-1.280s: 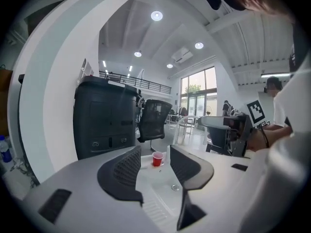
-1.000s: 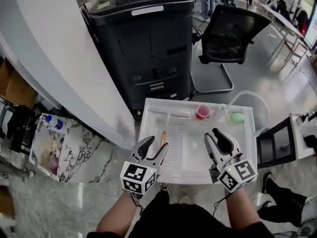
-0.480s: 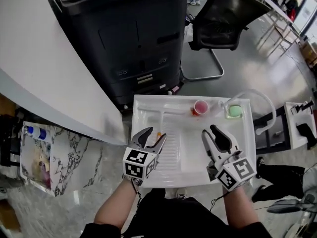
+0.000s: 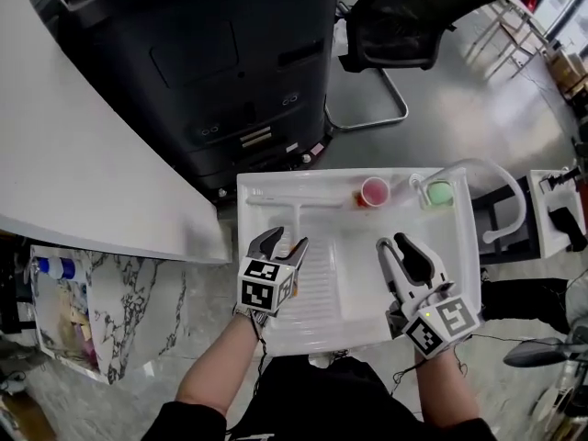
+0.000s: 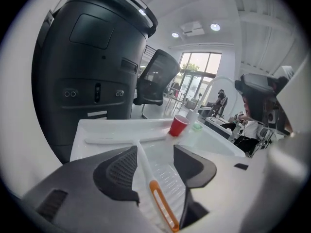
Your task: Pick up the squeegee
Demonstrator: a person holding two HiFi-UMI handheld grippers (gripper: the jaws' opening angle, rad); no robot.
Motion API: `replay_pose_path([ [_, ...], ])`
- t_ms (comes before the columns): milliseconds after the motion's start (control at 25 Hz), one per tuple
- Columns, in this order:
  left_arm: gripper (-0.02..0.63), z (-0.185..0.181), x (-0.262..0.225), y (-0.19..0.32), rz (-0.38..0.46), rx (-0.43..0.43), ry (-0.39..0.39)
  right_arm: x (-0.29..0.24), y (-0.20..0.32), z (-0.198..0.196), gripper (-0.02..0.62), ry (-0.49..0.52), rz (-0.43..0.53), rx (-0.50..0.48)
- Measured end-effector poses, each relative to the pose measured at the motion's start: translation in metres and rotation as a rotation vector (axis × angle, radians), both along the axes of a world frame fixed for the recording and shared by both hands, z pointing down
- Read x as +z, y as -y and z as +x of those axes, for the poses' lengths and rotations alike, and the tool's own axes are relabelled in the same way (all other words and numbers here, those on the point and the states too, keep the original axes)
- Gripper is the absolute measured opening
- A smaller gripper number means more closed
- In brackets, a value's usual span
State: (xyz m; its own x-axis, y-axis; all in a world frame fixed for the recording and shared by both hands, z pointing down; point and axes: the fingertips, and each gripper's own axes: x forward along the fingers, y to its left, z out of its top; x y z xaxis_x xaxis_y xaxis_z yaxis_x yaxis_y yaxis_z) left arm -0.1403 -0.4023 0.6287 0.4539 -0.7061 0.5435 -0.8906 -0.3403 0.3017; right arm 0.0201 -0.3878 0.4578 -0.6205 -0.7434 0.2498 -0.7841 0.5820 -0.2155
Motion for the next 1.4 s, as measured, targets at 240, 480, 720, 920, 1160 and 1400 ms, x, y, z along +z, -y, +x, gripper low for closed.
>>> replay_pose_path([
  [240, 0.242, 0.007, 0.037, 0.014, -0.082, -0.003, -0.008, 0.015, 0.000, 0.010, 0.140, -0.007, -0.033, 0.041],
  [480, 0.242, 0.008, 0.058, 0.023, -0.134, -0.023, 0.006, 0.025, 0.000, 0.018, 0.138, -0.007, -0.056, 0.065],
  [720, 0.242, 0.011, 0.065, 0.033, -0.165, -0.039, 0.047, 0.031, 0.001, 0.021, 0.137, -0.004, -0.073, 0.068],
  [920, 0.242, 0.017, 0.074, 0.035, -0.200, -0.058, 0.055, 0.033, 0.000, 0.024, 0.133, 0.000, -0.076, 0.076],
  [1160, 0.236, 0.018, 0.084, 0.036, -0.231, -0.082, 0.056, 0.034, 0.000, 0.032, 0.130, 0.000, -0.080, 0.095],
  [1400, 0.184, 0.014, 0.091, 0.036, -0.250, -0.103, 0.066, 0.035, -0.001, 0.039, 0.127, 0.006, -0.088, 0.111],
])
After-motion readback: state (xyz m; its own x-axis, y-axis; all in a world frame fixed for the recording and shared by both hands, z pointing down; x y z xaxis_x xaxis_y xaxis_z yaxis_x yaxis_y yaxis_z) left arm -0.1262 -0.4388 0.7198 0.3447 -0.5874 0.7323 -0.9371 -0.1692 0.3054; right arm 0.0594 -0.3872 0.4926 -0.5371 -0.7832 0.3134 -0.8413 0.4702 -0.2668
